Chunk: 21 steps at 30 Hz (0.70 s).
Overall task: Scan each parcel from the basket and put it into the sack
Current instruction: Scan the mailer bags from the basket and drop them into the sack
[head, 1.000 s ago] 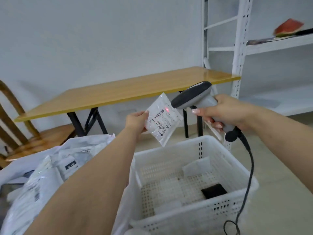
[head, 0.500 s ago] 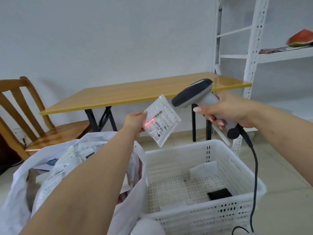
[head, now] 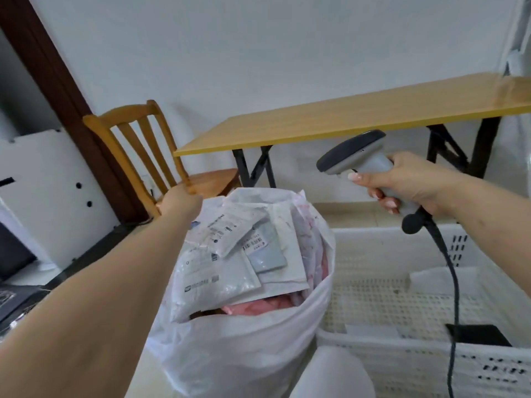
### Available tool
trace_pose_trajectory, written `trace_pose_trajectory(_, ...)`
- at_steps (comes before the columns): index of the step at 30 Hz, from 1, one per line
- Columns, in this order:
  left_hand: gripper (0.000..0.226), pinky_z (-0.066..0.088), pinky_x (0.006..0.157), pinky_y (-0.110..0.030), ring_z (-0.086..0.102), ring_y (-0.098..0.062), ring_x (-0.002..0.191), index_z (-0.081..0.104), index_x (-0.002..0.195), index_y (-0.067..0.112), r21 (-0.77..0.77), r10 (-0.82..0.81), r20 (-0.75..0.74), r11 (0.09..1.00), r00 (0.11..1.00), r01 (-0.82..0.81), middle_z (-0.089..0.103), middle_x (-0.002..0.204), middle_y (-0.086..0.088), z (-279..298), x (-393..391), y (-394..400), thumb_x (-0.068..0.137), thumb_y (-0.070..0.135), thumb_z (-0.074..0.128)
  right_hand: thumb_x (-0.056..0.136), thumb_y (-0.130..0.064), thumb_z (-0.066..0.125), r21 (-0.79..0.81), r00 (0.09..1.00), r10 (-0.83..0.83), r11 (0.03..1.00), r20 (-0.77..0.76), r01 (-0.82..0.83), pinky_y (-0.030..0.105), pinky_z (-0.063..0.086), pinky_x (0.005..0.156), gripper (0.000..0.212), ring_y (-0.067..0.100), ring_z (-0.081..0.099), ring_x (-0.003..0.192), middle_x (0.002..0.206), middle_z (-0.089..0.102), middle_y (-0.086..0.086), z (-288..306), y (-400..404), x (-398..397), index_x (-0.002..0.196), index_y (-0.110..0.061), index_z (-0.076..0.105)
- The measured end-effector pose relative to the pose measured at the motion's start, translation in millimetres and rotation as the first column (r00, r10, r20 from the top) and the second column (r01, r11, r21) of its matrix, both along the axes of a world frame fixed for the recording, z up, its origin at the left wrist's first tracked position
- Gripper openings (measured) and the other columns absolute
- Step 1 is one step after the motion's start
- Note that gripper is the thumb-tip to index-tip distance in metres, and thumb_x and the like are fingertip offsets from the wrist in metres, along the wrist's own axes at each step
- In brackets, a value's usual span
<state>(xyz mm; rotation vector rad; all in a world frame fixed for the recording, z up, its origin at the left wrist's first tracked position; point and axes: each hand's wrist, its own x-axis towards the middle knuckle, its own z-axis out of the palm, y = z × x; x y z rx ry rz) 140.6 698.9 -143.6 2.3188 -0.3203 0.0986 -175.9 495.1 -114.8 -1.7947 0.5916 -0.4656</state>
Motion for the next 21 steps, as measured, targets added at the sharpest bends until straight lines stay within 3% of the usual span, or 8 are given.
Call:
trace_pose_trajectory(2,0.041,0.052,0.095,-0.044,0.061,-0.034,0.111,0.058,0.133,0.011,-0.030,-0.128,0.126,0.991,0.984,0.132,0.061,0.131,-0.010,-6,-9,-24,0.095,0.026,0.055,0.084,-0.033,0.072,-0.005,0.999,-0.010,1.000,-0.049,0.010,0.027,0.037,0.046,0.037,0.012,0.037,0.036,0.047,0.048,0.003,-11,-6,4,0.072,-0.007,0.050)
trace_pose_trajectory(6,0.032,0.041,0.090,-0.021,0.061,-0.021,0.110,0.066,0.124,0.014,-0.006,-0.418,0.288,0.899,0.861,0.438,0.066,0.123,-0.005,-18,-63,-110,0.095,0.020,0.055,0.086,-0.033,0.072,0.079,0.992,-0.088,0.992,-0.091,0.096,0.028,0.036,0.046,0.034,0.013,0.037,0.041,0.059,0.046,0.008,-40,-36,-5,0.082,-0.008,0.050)
trace_pose_trajectory(8,0.029,0.039,0.090,-0.021,0.062,-0.019,0.103,0.068,0.121,0.014,0.022,-0.557,0.305,0.815,0.773,0.579,0.066,0.121,-0.006,-31,-97,-161,0.095,0.017,0.055,0.087,-0.032,0.072,0.140,0.974,-0.197,0.967,-0.109,0.211,0.026,0.036,0.043,0.031,0.012,0.037,0.040,0.058,0.047,0.006,-61,-60,-18,0.083,-0.010,0.050)
trace_pose_trajectory(10,0.026,0.037,0.094,-0.022,0.061,-0.021,0.111,0.069,0.117,0.013,0.017,-0.666,0.276,0.725,0.693,0.689,0.067,0.121,-0.007,-55,-133,-213,0.093,0.015,0.057,0.089,-0.029,0.071,0.227,0.936,-0.321,0.910,-0.143,0.347,0.023,0.035,0.041,0.028,0.011,0.037,0.038,0.057,0.046,0.004,-85,-89,-37,0.083,-0.012,0.050)
trace_pose_trajectory(15,0.031,0.035,0.093,-0.016,0.057,-0.019,0.120,0.065,0.124,0.012,0.049,-0.814,-0.014,0.579,0.580,0.814,0.064,0.127,-0.005,-169,-196,-318,0.094,0.019,0.061,0.093,-0.022,0.066,0.345,0.817,-0.461,0.747,-0.346,0.568,0.017,0.032,0.037,0.020,0.011,0.035,0.039,0.060,0.042,0.004,-170,-163,-85,0.085,-0.011,0.051)
trace_pose_trajectory(19,0.042,0.038,0.101,-0.025,0.053,-0.021,0.125,0.056,0.133,0.011,0.076,-0.799,-0.293,0.527,0.524,0.846,0.057,0.136,-0.007,-288,-215,-384,0.094,0.023,0.062,0.094,-0.020,0.064,0.395,0.741,-0.469,0.638,-0.481,0.661,0.022,0.031,0.043,0.018,0.015,0.033,0.046,0.061,0.039,0.006,-259,-223,-100,0.087,-0.009,0.052)
trace_pose_trajectory(21,0.048,0.043,0.093,-0.026,0.052,-0.021,0.123,0.049,0.139,0.011,0.077,-0.744,-0.421,0.541,0.519,0.837,0.053,0.138,-0.008,-344,-221,-416,0.094,0.023,0.063,0.095,-0.019,0.064,0.410,0.709,-0.462,0.592,-0.532,0.694,0.023,0.030,0.042,0.018,0.016,0.031,0.049,0.062,0.036,0.007,-304,-255,-99,0.090,-0.006,0.052)
